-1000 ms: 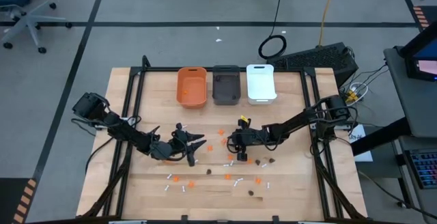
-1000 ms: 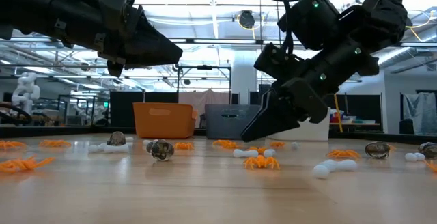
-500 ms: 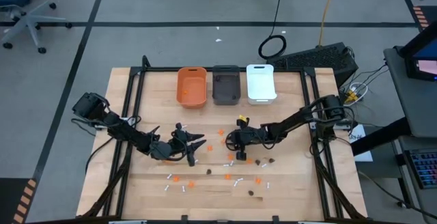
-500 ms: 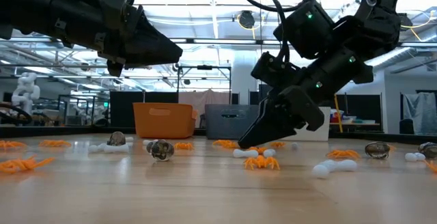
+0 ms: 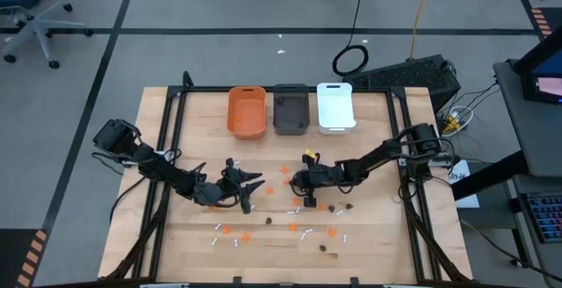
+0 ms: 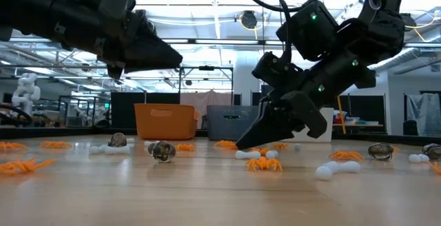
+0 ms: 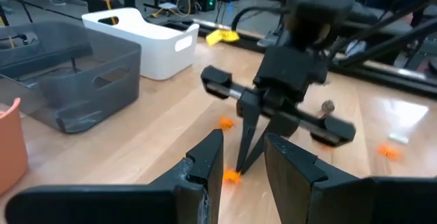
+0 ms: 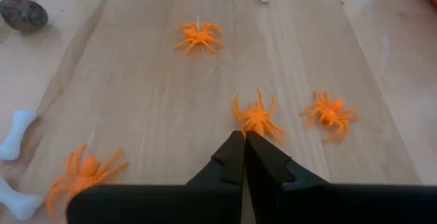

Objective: Sort Halloween decoration
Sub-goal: Put the orange spider toy into the orange bin

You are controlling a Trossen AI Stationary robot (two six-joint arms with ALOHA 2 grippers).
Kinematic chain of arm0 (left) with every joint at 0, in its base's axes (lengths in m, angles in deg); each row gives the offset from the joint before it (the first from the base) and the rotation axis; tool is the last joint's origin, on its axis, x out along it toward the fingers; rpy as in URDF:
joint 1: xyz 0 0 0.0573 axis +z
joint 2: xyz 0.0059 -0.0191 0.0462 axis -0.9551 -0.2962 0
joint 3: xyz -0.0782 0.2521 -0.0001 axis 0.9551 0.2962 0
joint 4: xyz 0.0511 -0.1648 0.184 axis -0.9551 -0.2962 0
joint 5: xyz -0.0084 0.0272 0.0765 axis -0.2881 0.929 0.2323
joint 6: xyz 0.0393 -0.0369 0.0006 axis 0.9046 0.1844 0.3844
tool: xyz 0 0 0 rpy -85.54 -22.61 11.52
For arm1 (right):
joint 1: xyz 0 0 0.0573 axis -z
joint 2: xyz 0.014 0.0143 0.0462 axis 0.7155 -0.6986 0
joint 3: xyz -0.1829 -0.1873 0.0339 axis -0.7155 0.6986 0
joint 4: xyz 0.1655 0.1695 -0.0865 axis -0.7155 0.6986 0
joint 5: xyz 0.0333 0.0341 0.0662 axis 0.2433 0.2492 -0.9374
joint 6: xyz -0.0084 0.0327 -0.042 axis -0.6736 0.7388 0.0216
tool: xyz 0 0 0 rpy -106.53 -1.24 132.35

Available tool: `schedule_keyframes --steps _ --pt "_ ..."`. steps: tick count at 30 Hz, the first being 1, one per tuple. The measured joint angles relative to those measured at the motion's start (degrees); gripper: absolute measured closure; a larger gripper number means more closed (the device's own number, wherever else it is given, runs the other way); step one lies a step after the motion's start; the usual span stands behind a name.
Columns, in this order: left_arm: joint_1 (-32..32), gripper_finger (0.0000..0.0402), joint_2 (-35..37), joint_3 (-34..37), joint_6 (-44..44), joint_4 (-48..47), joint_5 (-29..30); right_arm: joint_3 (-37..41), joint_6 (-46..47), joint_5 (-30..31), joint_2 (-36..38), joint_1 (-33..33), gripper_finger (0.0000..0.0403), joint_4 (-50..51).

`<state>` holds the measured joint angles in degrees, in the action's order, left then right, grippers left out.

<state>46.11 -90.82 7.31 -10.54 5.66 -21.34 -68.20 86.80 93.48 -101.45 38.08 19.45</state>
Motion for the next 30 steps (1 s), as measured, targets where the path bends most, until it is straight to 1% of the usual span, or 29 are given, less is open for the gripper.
schedule_keyframes --steps 3,7,15,17,19,23,26,30 --pt "0.0 0.0295 -0.51 -0.02 0.05 -0.95 -0.45 0.04 0.19 -1.0 1.34 -0.54 0.0403 -0.98" --pt "0.0 0.0295 -0.74 0.0 2.53 -1.1 -1.91 0.03 1.34 -1.38 2.75 -1.22 0.0403 -2.67" --pt "0.0 0.0291 -0.74 -1.25 12.44 0.7 -4.44 0.0 1.7 -2.82 5.61 -2.04 0.0403 -4.21" --pt "0.02 0.028 -0.74 -2.27 14.77 0.72 -6.1 0.0 1.68 -2.81 6.3 -2.02 0.0403 -4.49" --pt "0.0 0.0261 -0.74 -3.12 17.01 0.76 -6.23 -0.04 1.52 -2.84 6.45 -2.0 0.0403 -5.58" --pt "0.02 0.0204 -1.28 -4.2 20.15 -0.05 -6.45 -0.04 1.13 -4.4 6.75 -1.78 0.0403 -6.21" --pt "0.46 0.0168 -2.53 -4.31 21.47 -0.88 -8.62 -0.04 0.83 -4.84 7.04 -1.78 0.0403 -6.82" --pt "2.76 0.0157 -4.06 -4.31 21.02 -1.18 -12.59 -0.04 0.7 -7.2 7.32 -1.76 0.0403 -7.42"
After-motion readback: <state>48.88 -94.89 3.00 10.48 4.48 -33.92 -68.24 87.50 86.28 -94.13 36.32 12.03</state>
